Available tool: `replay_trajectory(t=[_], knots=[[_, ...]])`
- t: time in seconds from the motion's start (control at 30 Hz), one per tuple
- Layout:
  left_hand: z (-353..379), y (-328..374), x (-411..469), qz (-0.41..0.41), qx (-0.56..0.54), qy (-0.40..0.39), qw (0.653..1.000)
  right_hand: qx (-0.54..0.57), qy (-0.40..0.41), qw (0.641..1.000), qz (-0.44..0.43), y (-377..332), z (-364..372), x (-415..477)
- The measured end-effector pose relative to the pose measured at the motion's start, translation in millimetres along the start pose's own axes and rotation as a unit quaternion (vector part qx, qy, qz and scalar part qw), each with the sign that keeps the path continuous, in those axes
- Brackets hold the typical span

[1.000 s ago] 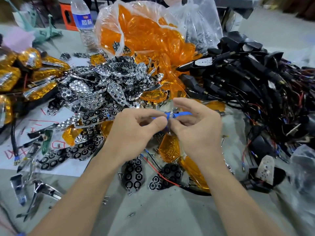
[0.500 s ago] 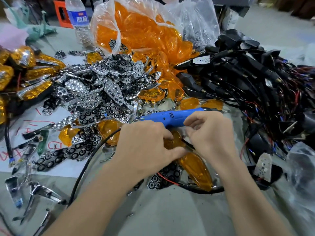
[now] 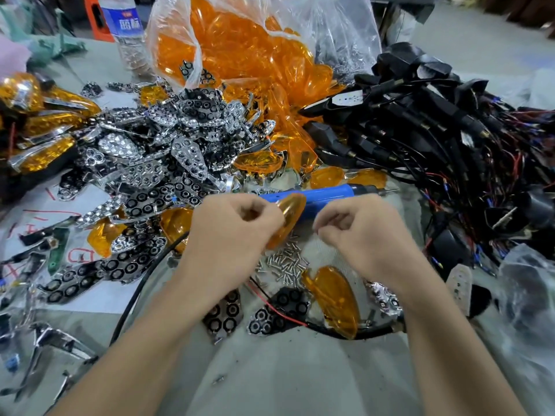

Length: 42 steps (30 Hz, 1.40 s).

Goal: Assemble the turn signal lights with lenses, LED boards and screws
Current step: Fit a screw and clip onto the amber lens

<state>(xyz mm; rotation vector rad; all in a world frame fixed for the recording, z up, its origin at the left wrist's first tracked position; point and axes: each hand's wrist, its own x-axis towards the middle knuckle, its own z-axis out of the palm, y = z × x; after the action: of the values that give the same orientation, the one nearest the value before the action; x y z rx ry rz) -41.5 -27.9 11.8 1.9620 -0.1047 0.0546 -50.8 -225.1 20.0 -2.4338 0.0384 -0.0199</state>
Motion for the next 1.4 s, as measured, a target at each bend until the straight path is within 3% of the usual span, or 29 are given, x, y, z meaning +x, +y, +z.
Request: replay_trajectory(t=[0.03,0.1,0.2,0.33,0.4,0.6,0.7,0.83,0.97,1.07,1.2,1.27,1.4], knots=[[-4,2,2,-0.05,-0.113,-0.015,0.992,0.072,0.041,0.997,-0.003,-2,1,1],[-10,4,6,-0.101,-0.238,-0.037,0.965,0.229,0.079,0.97,-0.004,-6,3,2],[-13,3,11,-0.112,-0.289,-0.052,0.949,0.383,0.041,0.923,0.001,-10,9,1],[-15,0,13,-0.124,-0.283,-0.035,0.95,0.596,-0.048,0.801,0.029,-21,15,0],[-12,2,10,-0.14,-0.289,-0.036,0.946,0.642,-0.053,0.764,0.032,-27,20,-1],[-9,5,8,-0.17,-0.374,-0.13,0.902,0.618,0.055,0.783,0.05,-32,35,-3],[-8,4,8,-0.15,-0.391,-0.122,0.9,0.61,0.074,0.787,0.057,-31,35,-4],[-7,-2,9,-0.096,-0.315,-0.019,0.944,0.598,0.075,0.793,0.094,-34,37,-6],[-4,-7,8,0.005,-0.125,0.063,0.99,0.514,0.098,0.844,0.121,-35,46,-6],[-5,-8,7,0.027,-0.113,0.009,0.993,0.498,0.112,0.853,0.11,-33,49,-4],[-9,-2,8,-0.033,-0.267,-0.138,0.953,0.424,0.157,0.892,0.022,-23,36,-3],[-7,-3,7,-0.05,-0.242,-0.125,0.961,0.399,0.178,0.899,-0.001,-19,28,-2],[-3,-2,8,-0.065,-0.237,-0.081,0.966,0.47,0.173,0.866,-0.008,-14,20,-2]])
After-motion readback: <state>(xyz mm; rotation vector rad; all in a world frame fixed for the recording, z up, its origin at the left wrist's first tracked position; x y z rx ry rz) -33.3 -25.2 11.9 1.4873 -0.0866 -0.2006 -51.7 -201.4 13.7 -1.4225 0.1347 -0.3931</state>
